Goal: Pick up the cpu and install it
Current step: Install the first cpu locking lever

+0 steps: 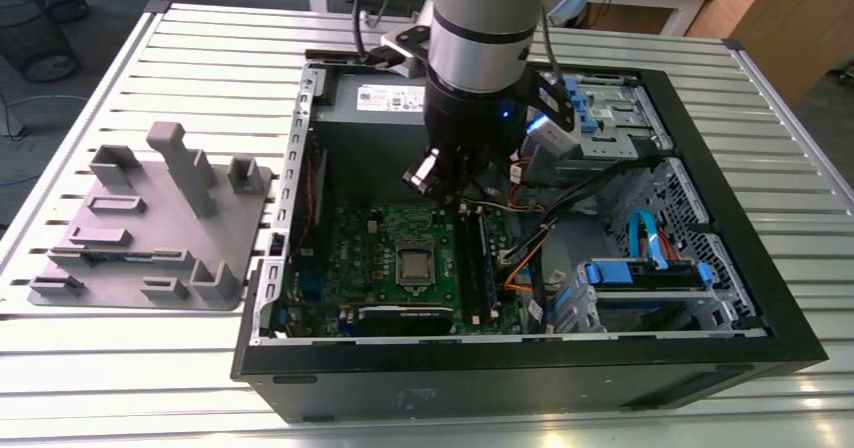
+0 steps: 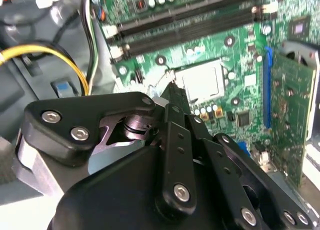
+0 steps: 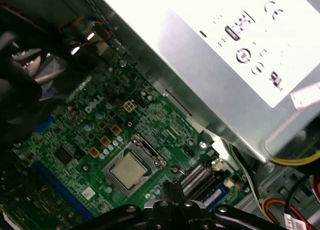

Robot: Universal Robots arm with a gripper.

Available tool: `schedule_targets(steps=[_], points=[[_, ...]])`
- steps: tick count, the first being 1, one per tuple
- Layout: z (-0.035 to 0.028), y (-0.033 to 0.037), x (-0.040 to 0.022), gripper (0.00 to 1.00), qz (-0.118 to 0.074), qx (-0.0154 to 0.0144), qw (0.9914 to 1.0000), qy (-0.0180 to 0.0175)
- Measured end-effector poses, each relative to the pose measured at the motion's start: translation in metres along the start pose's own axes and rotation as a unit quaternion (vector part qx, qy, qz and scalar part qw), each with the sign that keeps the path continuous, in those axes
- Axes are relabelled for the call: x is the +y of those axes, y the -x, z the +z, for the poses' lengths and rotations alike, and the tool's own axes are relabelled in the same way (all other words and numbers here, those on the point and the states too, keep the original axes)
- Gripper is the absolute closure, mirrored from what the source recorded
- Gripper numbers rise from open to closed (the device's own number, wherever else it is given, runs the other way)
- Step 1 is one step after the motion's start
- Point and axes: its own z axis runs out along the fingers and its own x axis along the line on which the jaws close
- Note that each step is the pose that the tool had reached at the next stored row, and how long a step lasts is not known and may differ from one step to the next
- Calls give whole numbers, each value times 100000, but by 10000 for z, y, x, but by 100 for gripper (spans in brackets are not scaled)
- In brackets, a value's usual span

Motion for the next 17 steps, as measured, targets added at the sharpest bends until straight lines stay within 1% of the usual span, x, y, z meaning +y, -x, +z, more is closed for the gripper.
schedule_targets(steps=[2,4,6,12,17], points=[[1,40,-40,89,0,4,100000,7],[3,62,-52,89,1,10,100000,8],[6,82,-38,89,32,9,100000,12],[19,155,35,89,266,15,100000,16],[69,191,71,89,369,18,99999,18]])
